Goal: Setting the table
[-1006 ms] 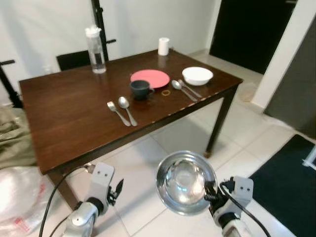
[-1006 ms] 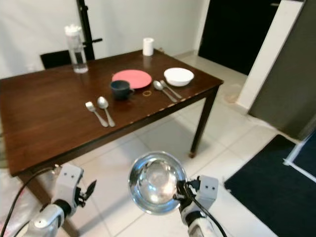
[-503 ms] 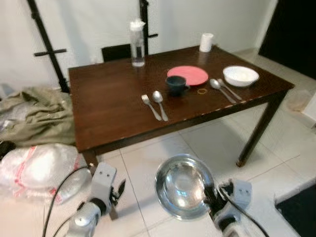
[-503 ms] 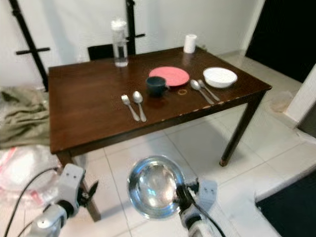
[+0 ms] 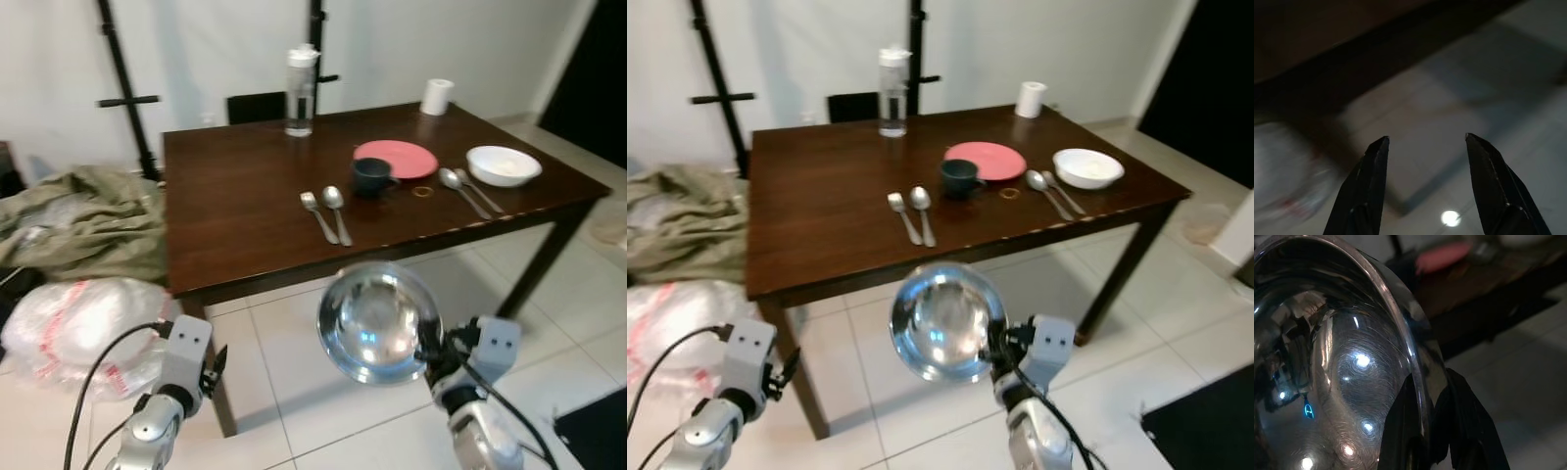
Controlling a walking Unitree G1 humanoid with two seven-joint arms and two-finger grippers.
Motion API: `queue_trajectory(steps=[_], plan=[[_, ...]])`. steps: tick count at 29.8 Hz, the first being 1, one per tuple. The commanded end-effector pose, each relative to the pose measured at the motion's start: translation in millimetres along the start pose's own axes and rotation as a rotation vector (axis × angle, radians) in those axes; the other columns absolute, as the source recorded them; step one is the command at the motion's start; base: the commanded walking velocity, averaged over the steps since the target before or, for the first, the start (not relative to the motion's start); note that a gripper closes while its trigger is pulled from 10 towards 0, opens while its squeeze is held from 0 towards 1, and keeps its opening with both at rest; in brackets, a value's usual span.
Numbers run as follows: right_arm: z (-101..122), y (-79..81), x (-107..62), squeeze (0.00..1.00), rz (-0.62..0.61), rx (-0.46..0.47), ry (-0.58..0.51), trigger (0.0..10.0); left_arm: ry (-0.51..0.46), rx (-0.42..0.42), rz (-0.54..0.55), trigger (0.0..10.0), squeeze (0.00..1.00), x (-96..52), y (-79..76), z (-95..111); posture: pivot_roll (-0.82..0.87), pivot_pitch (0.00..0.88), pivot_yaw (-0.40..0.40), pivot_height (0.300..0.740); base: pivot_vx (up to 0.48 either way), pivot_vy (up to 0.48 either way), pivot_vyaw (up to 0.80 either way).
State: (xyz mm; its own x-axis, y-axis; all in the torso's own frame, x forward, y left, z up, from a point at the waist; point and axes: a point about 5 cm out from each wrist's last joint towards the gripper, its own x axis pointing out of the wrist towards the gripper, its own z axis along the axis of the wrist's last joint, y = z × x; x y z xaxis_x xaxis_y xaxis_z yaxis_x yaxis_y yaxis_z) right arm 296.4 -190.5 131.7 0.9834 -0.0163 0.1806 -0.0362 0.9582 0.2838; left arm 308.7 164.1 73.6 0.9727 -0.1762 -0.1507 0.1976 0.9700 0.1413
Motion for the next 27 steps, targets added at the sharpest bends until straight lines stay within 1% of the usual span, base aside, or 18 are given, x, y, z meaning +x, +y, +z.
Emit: queue_trajectory(steps=[1, 3, 4, 6, 8, 9, 10, 13, 14, 16, 18, 19, 20, 21, 22, 23, 25, 27], plan=[[21, 9.9, 7.3, 0.00, 0.040, 0.045, -0.078, 10.0, 0.015, 0.010, 0.001, 10.0, 0.00, -2.9, 2.4, -5, 0.10, 0.065, 0.067, 0.740, 0.480, 0.000, 0.00], [41, 24.1, 12.7, 0.00, 0.121, 0.114, -0.132, 10.0, -0.005, 0.020, -0.002, 10.0, 0.00, -2.2, 2.2, -1, 0.10, 0.062, 0.067, 0.740, 0.480, 0.000, 0.00], [41, 24.1, 12.7, 0.00, 0.121, 0.114, -0.132, 10.0, -0.005, 0.020, -0.002, 10.0, 0.00, -2.2, 2.2, -1, 0.10, 0.062, 0.067, 0.740, 0.480, 0.000, 0.00], [53, 38.1, 15.0, 0.00, 0.208, 0.163, -0.153, 10.0, -0.036, 0.047, 0.002, 10.0, 0.00, -1.6, 2.7, 4, 0.10, 0.061, 0.067, 0.740, 0.480, 0.000, 0.00], [57, 49.1, 15.0, 0.00, 0.281, 0.181, -0.140, 10.0, -0.081, 0.095, 0.008, 10.0, 0.00, -1.3, 3.5, 13, 0.10, 0.061, 0.067, 0.740, 0.480, 0.000, 0.00], [57, 54.9, 13.7, 0.00, 0.316, 0.179, -0.127, 10.0, -0.118, 0.118, 0.019, 10.0, 0.00, -1.3, 4.9, 21, 0.10, 0.060, 0.066, 0.740, 0.480, 0.000, 0.00], [57, 54.9, 13.7, 0.00, 0.316, 0.179, -0.127, 10.0, -0.118, 0.118, 0.019, 10.0, 0.00, -1.3, 4.9, 21, 0.10, 0.060, 0.066, 0.740, 0.480, 0.000, 0.00], [52, 63.4, 9.2, 0.00, 0.355, 0.185, -0.095, 10.0, -0.272, 0.196, 0.042, 10.0, 0.00, -5.5, 9.4, 57, 0.10, 0.060, 0.064, 0.740, 0.480, 0.000, 0.00], [52, 63.4, 9.2, 0.00, 0.355, 0.185, -0.095, 10.0, -0.272, 0.196, 0.042, 10.0, 0.00, -5.5, 9.4, 57, 0.10, 0.060, 0.064, 0.740, 0.480, 0.000, 0.00], [47, 65.4, 7.2, 0.00, 0.363, 0.191, -0.074, 10.0, -0.368, 0.235, 0.044, 10.0, 0.00, -10.8, 11.0, 82, 0.11, 0.059, 0.064, 0.740, 0.480, 0.000, 0.00], [44, 66.6, 6.0, 0.00, 0.369, 0.196, -0.055, 10.0, -0.427, 0.251, 0.060, 10.0, 0.00, -14.7, 13.4, 98, 0.11, 0.059, 0.064, 0.740, 0.480, 0.000, 0.00], [44, 66.6, 6.0, 0.00, 0.369, 0.196, -0.055, 10.0, -0.427, 0.251, 0.060, 10.0, 0.00, -14.7, 13.4, 98, 0.11, 0.059, 0.064, 0.740, 0.480, 0.000, 0.00], [43, 67.4, 5.5, 0.00, 0.375, 0.202, -0.044, 10.0, -0.449, 0.246, 0.074, 10.0, 0.00, -15.6, 15.5, 105, 0.11, 0.059, 0.064, 0.740, 0.480, 0.000, 0.00], [42, 70.4, 4.2, 0.00, 0.406, 0.208, -0.023, 10.0, -0.486, 0.230, 0.117, 10.0, 0.00, -16.6, 20.7, 118, 0.12, 0.058, 0.065, 0.740, 0.480, 0.000, 0.00], [42, 70.4, 4.2, 0.00, 0.406, 0.208, -0.023, 10.0, -0.486, 0.230, 0.117, 10.0, 0.00, -16.6, 20.7, 118, 0.12, 0.058, 0.065, 0.740, 0.480, 0.000, 0.00], [43, 74.7, 2.6, 0.00, 0.450, 0.210, -0.009, 10.0, -0.503, 0.199, 0.148, 10.0, 0.00, -16.8, 25.2, 126, 0.12, 0.058, 0.065, 0.740, 0.480, 0.000, 0.00], [44, 78.2, 1.3, 0.00, 0.481, 0.201, 0.001, 10.0, -0.501, 0.163, 0.161, 10.0, 0.00, -17.0, 28.1, 129, 0.12, 0.060, 0.063, 0.740, 0.480, 0.000, 0.00], [44, 79.7, 1.5, 0.00, 0.487, 0.187, 0.008, 10.0, -0.482, 0.107, 0.172, 10.0, 0.00, -16.9, 31.2, 128, 0.12, 0.060, 0.063, 0.740, 0.480, 0.000, 0.00]])
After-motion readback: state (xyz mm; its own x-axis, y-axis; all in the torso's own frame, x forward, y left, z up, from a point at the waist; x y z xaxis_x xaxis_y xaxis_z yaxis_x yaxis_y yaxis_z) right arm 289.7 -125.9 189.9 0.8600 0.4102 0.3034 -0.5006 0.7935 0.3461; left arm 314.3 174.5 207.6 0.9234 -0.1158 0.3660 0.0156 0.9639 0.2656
